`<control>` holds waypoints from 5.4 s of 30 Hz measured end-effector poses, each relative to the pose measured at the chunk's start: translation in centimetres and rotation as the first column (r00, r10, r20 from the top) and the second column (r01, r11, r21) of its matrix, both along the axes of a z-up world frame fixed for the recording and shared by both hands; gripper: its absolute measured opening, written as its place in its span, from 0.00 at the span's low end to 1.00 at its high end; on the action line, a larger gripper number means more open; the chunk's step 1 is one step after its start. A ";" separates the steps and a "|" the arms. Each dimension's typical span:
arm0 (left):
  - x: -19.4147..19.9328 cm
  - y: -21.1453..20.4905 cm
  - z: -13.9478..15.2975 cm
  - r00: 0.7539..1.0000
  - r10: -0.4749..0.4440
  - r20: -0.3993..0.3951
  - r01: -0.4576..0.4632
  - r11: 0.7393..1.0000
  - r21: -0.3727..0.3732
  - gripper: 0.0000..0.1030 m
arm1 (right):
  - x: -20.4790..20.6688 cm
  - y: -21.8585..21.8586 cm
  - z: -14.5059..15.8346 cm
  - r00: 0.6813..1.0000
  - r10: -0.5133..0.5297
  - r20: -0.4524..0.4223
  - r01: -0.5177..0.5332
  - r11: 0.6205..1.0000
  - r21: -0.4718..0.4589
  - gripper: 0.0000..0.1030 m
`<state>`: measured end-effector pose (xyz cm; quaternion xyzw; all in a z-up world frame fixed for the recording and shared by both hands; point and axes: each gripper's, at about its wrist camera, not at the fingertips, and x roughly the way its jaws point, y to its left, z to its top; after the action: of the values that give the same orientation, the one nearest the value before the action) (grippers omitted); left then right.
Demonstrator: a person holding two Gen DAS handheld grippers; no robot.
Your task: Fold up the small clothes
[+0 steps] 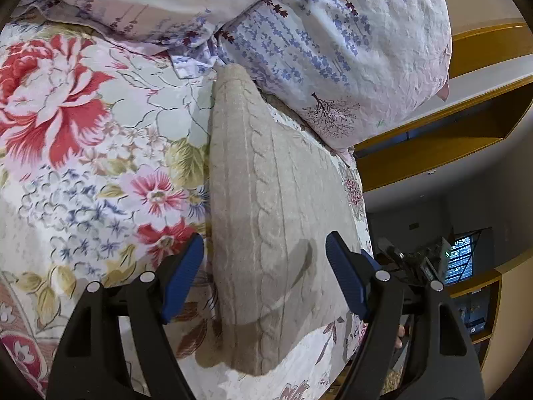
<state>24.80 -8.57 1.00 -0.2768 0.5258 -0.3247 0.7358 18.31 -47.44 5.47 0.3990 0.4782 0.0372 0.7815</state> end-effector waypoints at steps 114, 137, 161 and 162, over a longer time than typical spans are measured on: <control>-13.3 11.1 2.4 0.910 0.078 0.407 -0.302 0.797 0.523 0.98 | -8.7 23.4 0.8 0.938 0.315 0.143 -0.170 0.780 -0.603 0.91; -14.1 7.7 -0.1 0.944 0.013 0.328 -0.247 0.687 0.683 0.98 | -8.8 26.6 -2.2 0.950 0.312 -0.020 -0.257 0.743 -0.618 0.92; -13.8 7.2 -0.4 0.945 0.026 0.325 -0.262 0.657 0.707 0.98 | -8.5 26.8 -2.7 0.960 0.273 -0.060 -0.245 0.722 -0.647 0.99; -13.8 7.2 -0.4 0.945 0.026 0.325 -0.262 0.657 0.707 0.98 | -8.5 26.8 -2.7 0.960 0.273 -0.059 -0.245 0.722 -0.647 0.99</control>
<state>10.96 -1.37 0.59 0.0553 0.4757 -0.0591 0.8759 9.79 -20.66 2.76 0.0325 0.4966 -0.0137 0.8673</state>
